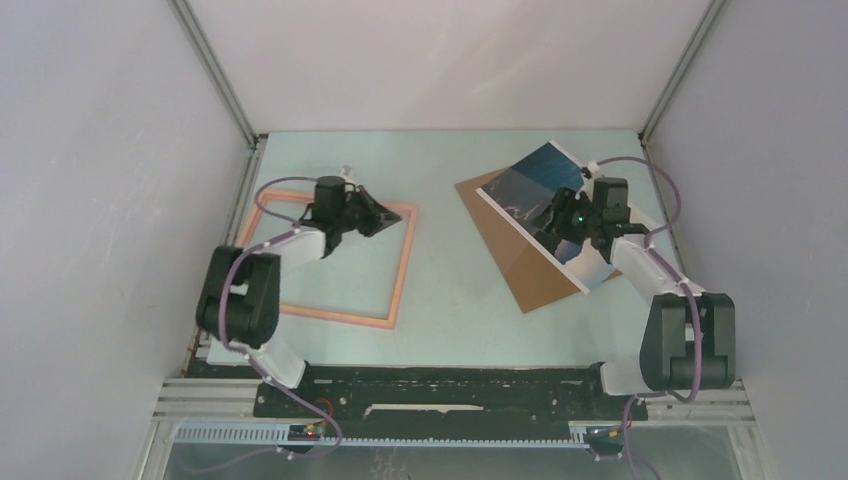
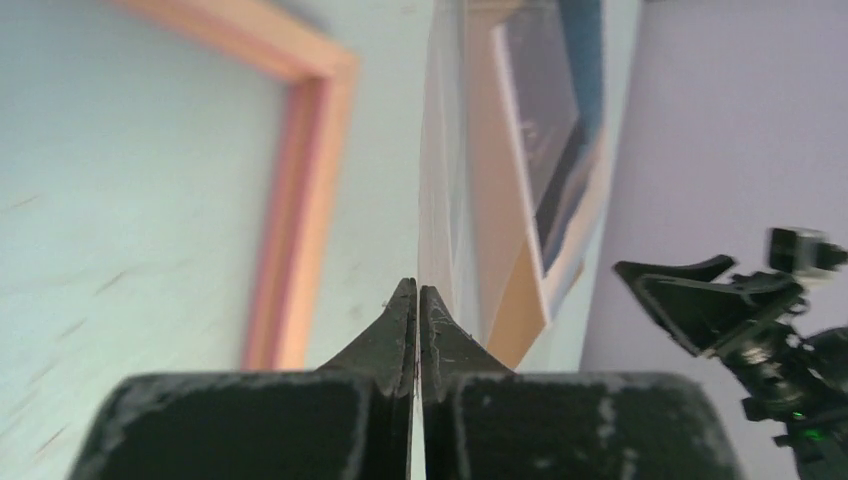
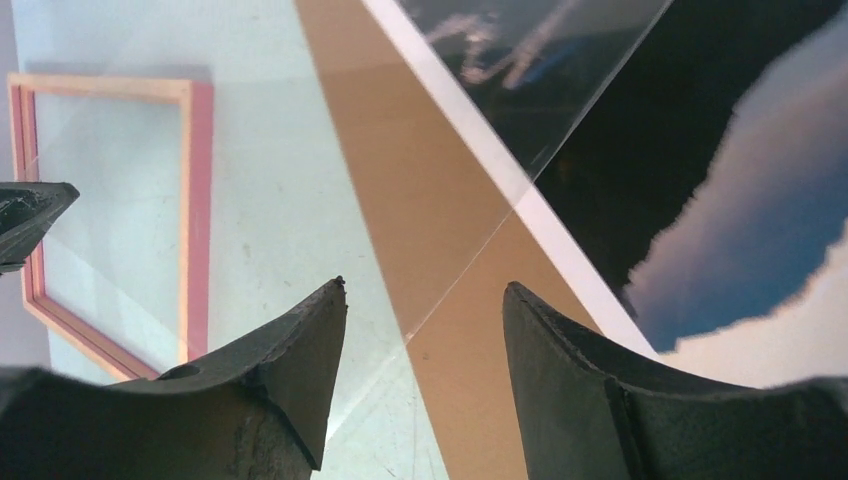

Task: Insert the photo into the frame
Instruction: Pick up the photo frame item at the center of the board.

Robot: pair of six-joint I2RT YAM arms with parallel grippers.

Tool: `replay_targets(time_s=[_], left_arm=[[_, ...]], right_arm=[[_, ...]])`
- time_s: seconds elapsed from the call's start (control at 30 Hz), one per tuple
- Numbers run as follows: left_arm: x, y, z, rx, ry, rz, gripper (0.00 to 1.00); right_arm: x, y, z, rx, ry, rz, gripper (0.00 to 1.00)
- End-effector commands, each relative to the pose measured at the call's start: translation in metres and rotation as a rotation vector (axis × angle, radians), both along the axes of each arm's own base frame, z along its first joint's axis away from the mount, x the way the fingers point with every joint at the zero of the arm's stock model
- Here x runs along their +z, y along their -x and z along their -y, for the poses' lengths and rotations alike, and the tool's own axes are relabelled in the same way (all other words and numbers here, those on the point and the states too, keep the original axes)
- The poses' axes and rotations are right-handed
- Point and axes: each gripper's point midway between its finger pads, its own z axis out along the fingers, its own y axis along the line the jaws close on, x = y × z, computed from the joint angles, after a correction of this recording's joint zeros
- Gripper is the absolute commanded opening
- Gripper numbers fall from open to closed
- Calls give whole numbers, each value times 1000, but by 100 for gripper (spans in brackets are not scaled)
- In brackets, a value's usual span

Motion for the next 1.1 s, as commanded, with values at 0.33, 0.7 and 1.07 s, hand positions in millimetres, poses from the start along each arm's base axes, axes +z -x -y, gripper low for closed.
replay_targets(time_s=[0.33, 0.7, 1.07], left_arm=[[-48, 114, -184, 37, -466, -464, 0], [-57, 83, -252, 42, -776, -575, 0], [-37, 46, -282, 119, -936, -475, 0]], right_arm=[[42, -94, -112, 252, 1, 99, 71], [4, -141, -125, 390, -95, -56, 73], [-33, -172, -180, 511, -429, -215, 70]])
